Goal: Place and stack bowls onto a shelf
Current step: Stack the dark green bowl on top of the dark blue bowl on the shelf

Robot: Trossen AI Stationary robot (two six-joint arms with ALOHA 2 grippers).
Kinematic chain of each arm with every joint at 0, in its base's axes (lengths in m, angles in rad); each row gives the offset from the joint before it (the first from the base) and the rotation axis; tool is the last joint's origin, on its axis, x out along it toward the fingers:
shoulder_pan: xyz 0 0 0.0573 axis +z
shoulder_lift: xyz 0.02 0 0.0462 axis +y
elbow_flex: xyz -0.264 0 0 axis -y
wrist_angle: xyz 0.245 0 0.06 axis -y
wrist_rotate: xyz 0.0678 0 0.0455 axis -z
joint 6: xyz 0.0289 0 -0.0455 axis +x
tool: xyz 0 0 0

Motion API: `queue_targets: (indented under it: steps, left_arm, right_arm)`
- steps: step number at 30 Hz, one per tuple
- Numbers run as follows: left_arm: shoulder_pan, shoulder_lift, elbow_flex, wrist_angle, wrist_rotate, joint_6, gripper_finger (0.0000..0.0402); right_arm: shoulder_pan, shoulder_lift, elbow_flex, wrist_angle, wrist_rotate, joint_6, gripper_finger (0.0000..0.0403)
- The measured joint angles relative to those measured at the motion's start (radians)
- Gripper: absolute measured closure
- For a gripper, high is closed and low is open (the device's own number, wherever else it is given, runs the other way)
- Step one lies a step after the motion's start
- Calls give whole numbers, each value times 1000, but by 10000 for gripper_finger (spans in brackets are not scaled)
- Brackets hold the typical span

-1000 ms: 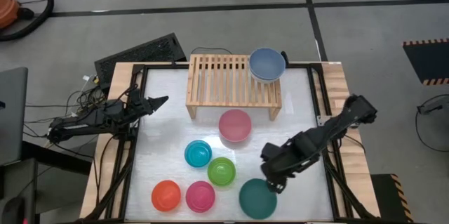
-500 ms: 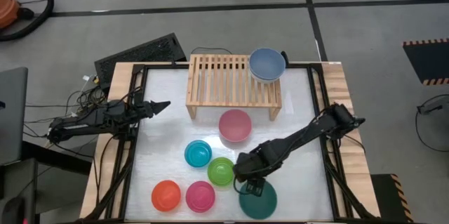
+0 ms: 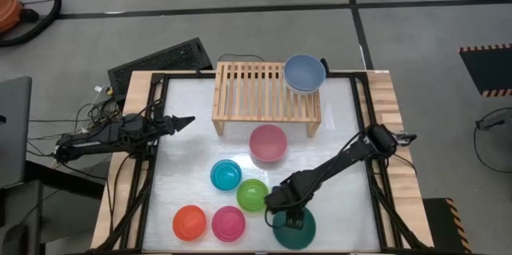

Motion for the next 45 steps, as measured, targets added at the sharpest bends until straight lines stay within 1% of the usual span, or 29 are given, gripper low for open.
queue_targets:
  steps: [2, 5, 8, 13, 14, 18, 21, 27, 31, 34, 39, 42, 45]
  left_arm:
    - [0, 0, 0, 0, 0, 0, 69]
    - [0, 0, 0, 0, 0, 0, 69]
    - [0, 0, 0, 0, -1, 0, 69]
    - [0, 0, 0, -3, -3, 11, 69]
    - [0, 0, 0, -5, -4, 11, 69]
    - [0, 0, 0, -9, -4, 10, 69]
    - [0, 0, 0, -10, -4, 10, 69]
    - [0, 0, 0, -24, -4, 9, 69]
    - [0, 0, 0, -24, -4, 7, 69]
    - [0, 0, 0, -25, -4, 7, 69]
    - [0, 0, 0, -30, -5, 7, 69]
    - [0, 0, 0, -62, -7, -10, 69]
    - [0, 0, 0, -108, -13, -53, 69]
  right_arm:
    - [-5, -4, -29, 31, -11, -1, 148]
    - [-5, -2, -59, 89, -18, -1, 181]
    - [-6, -2, -63, 121, -18, 2, 240]
    - [-10, -2, -63, 118, -18, 5, 367]
    - [-10, -2, -58, 111, -21, 7, 379]
    - [-12, -2, -27, 73, -50, 7, 377]
    - [-21, -10, 8, 0, -69, -17, 379]
    - [-87, -95, 89, -172, -70, -104, 379]
    - [-174, -193, 125, -234, -67, -106, 379]
    - [-246, -275, 144, -242, -20, -88, 379]
    - [-407, -389, 184, -239, 25, 8, 379]
    - [-510, -442, 223, -246, 60, 55, 379]
    - [-606, -477, 288, -258, 87, 57, 379]
